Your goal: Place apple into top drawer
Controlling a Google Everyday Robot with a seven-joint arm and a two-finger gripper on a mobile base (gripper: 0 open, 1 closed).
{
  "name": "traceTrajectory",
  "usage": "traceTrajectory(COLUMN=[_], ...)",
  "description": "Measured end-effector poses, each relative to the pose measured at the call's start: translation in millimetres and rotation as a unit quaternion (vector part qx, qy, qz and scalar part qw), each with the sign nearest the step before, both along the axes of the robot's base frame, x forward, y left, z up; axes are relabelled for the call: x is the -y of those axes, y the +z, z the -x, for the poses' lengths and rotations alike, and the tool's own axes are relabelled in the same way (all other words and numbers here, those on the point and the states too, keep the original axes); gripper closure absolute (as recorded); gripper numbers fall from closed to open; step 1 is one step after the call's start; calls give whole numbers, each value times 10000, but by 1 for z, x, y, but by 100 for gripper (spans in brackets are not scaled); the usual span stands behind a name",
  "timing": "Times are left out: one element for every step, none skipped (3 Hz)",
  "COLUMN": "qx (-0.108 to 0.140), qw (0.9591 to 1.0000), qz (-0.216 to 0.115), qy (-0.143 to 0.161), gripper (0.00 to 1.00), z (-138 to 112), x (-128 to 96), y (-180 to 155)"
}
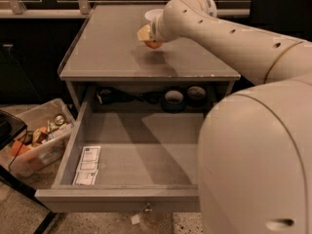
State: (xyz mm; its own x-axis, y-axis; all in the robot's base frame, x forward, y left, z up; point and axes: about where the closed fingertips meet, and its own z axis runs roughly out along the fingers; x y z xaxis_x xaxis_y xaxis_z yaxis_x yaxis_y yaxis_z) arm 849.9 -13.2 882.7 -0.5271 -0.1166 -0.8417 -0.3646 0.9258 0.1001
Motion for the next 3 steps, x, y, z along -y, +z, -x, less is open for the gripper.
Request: traceTrajectory(qx=[-60,-288,-700], qw=[9998,9985,9957], qz=[-35,25,62], qy=[196,475,597], gripper=[100,100,100], z=[49,108,165], x=[29,54,74], y=[22,37,37])
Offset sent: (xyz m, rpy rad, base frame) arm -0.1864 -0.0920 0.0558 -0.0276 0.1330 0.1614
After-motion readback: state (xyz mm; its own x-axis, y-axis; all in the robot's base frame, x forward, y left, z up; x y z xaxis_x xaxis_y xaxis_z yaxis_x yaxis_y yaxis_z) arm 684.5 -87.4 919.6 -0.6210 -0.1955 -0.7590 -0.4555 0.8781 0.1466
